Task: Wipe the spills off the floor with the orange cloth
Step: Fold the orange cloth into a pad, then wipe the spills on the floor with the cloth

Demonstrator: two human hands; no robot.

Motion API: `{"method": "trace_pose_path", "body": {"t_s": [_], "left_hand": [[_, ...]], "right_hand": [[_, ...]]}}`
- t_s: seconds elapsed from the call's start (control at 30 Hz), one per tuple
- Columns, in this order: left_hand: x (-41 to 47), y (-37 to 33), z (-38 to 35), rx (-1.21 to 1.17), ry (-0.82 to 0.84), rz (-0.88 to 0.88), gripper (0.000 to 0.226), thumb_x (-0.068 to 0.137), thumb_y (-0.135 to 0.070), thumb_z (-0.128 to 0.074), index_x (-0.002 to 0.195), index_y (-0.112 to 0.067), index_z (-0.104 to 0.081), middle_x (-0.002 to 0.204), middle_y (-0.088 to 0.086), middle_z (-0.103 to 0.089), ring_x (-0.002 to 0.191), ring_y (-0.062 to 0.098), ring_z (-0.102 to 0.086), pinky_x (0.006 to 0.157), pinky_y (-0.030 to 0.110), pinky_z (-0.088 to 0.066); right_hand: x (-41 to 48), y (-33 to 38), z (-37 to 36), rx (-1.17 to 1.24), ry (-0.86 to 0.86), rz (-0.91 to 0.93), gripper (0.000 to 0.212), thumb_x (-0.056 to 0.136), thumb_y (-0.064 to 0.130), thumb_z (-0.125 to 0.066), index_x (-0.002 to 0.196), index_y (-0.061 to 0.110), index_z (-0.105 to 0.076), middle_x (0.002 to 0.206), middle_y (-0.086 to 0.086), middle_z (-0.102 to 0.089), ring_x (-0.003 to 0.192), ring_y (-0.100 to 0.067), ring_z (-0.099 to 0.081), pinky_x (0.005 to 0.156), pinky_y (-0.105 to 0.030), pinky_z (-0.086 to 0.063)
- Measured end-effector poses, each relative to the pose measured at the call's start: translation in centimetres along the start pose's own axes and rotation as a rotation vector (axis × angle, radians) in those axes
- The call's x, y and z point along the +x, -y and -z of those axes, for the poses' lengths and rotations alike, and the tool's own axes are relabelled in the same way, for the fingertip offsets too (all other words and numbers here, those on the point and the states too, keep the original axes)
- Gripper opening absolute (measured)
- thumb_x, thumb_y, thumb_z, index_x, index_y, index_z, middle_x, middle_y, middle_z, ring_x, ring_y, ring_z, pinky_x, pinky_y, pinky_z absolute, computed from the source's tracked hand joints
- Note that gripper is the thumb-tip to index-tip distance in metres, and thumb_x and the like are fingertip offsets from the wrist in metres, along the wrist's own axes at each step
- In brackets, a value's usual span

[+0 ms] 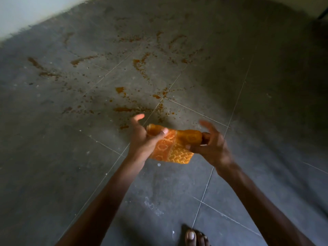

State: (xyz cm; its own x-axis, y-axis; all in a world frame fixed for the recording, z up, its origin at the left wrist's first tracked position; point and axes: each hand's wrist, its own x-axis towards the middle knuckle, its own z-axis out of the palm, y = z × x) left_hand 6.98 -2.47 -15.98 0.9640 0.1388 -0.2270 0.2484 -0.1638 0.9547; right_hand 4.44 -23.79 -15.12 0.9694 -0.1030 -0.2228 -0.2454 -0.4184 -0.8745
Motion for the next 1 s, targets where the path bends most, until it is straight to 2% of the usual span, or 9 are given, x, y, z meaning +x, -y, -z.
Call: {"method": "trace_pose_path", "body": {"t_s": [0.1, 0.23, 0.37, 0.47, 0.53, 0.67, 0.8, 0.9, 1.0], "left_hand": [[-0.2, -1.2, 1.3, 0.434, 0.204, -0.203, 0.068, 0.064, -0.023, -0.087, 0.123, -0.028, -0.056, 0.103, -0.001, -0.067, 0.094, 0.017, -0.065, 0.073, 0.017, -0.051], [-1.3, -3.1, 2.5, 0.72, 0.069, -0.503, 0.037, 0.073, -0.04, -0.078, 0.106, -0.025, -0.067, 0.095, -0.003, -0.062, 0.084, 0.014, -0.062, 0.067, 0.026, -0.049], [-1.7, -5.2, 3.9, 0.252, 0.203, -0.359, 0.035, 0.064, -0.051, -0.079, 0.083, -0.022, -0.069, 0.092, 0.0, -0.06, 0.088, 0.013, -0.06, 0.078, 0.025, -0.046], [-2.3, -6.3, 2.6, -0.068, 0.189, -0.127, 0.024, 0.076, -0.034, -0.079, 0.086, -0.014, -0.07, 0.082, 0.001, -0.073, 0.077, 0.014, -0.069, 0.067, 0.028, -0.052], [-2.2, -5.8, 1.7, -0.034, 0.131, -0.063, 0.023, 0.084, -0.033, -0.074, 0.089, -0.011, -0.072, 0.084, 0.009, -0.074, 0.077, 0.016, -0.069, 0.068, 0.033, -0.051], [-0.5, -2.3, 1.6, 0.114, 0.041, 0.03, 0.035, 0.084, -0.037, -0.074, 0.104, -0.01, -0.064, 0.095, 0.015, -0.072, 0.084, 0.025, -0.067, 0.069, 0.03, -0.045], [1.0, 1.8, 2.7, 0.453, 0.067, -0.024, 0.081, 0.078, -0.056, -0.07, 0.14, -0.017, -0.036, 0.121, 0.009, -0.057, 0.107, 0.031, -0.062, 0.083, 0.042, -0.051], [2.4, 5.1, 5.5, 0.919, -0.043, -0.114, 0.086, 0.082, -0.07, -0.055, 0.149, -0.026, -0.025, 0.155, 0.009, -0.031, 0.139, 0.033, -0.036, 0.11, 0.052, -0.034], [3.8, 7.9, 8.7, 1.046, 0.023, 0.0, 0.106, 0.07, -0.084, -0.053, 0.154, -0.033, -0.012, 0.165, 0.004, 0.0, 0.151, 0.032, -0.001, 0.119, 0.059, -0.003]], "right_hand": [[-0.5, 0.4, 0.2, -0.292, -0.036, 0.197, 0.05, 0.065, 0.032, -0.093, 0.11, 0.023, -0.073, 0.095, 0.01, -0.07, 0.082, -0.006, -0.065, 0.068, -0.008, -0.048], [-0.3, 0.7, 1.1, -0.362, -0.076, 0.27, 0.041, 0.06, 0.061, -0.084, 0.082, 0.029, -0.071, 0.088, 0.002, -0.063, 0.087, -0.018, -0.059, 0.074, -0.032, -0.044], [-0.5, 2.3, 5.0, 0.613, 0.413, -0.002, 0.071, 0.056, 0.056, -0.09, 0.11, 0.013, -0.074, 0.119, -0.018, -0.07, 0.113, -0.033, -0.066, 0.097, -0.044, -0.053], [-1.2, 1.8, 3.5, 1.173, 0.781, -0.135, 0.107, 0.067, 0.064, -0.081, 0.147, 0.003, -0.043, 0.151, -0.027, -0.041, 0.138, -0.044, -0.04, 0.113, -0.064, -0.031], [-1.9, 1.4, 1.0, 1.312, 0.781, -0.219, 0.104, 0.076, 0.06, -0.075, 0.154, 0.006, -0.032, 0.156, -0.027, -0.034, 0.141, -0.047, -0.036, 0.114, -0.066, -0.028], [-2.9, 1.5, -2.0, 1.125, 0.437, -0.446, 0.056, 0.097, 0.042, -0.051, 0.141, 0.006, -0.05, 0.137, -0.022, -0.06, 0.124, -0.039, -0.06, 0.102, -0.055, -0.05], [-1.5, 0.3, -2.0, 1.086, 0.25, -0.637, 0.043, 0.1, 0.035, -0.049, 0.126, 0.001, -0.056, 0.12, -0.028, -0.068, 0.103, -0.045, -0.069, 0.083, -0.062, -0.055], [0.8, 0.8, -2.3, 0.863, 0.055, -0.366, 0.043, 0.099, 0.032, -0.054, 0.14, 0.019, -0.049, 0.134, -0.02, -0.061, 0.114, -0.037, -0.063, 0.092, -0.056, -0.055], [2.8, 0.1, -4.0, -0.077, 0.039, 0.258, 0.046, 0.1, 0.03, -0.056, 0.143, 0.036, -0.043, 0.138, -0.016, -0.056, 0.114, -0.024, -0.058, 0.094, -0.037, -0.054]]}}
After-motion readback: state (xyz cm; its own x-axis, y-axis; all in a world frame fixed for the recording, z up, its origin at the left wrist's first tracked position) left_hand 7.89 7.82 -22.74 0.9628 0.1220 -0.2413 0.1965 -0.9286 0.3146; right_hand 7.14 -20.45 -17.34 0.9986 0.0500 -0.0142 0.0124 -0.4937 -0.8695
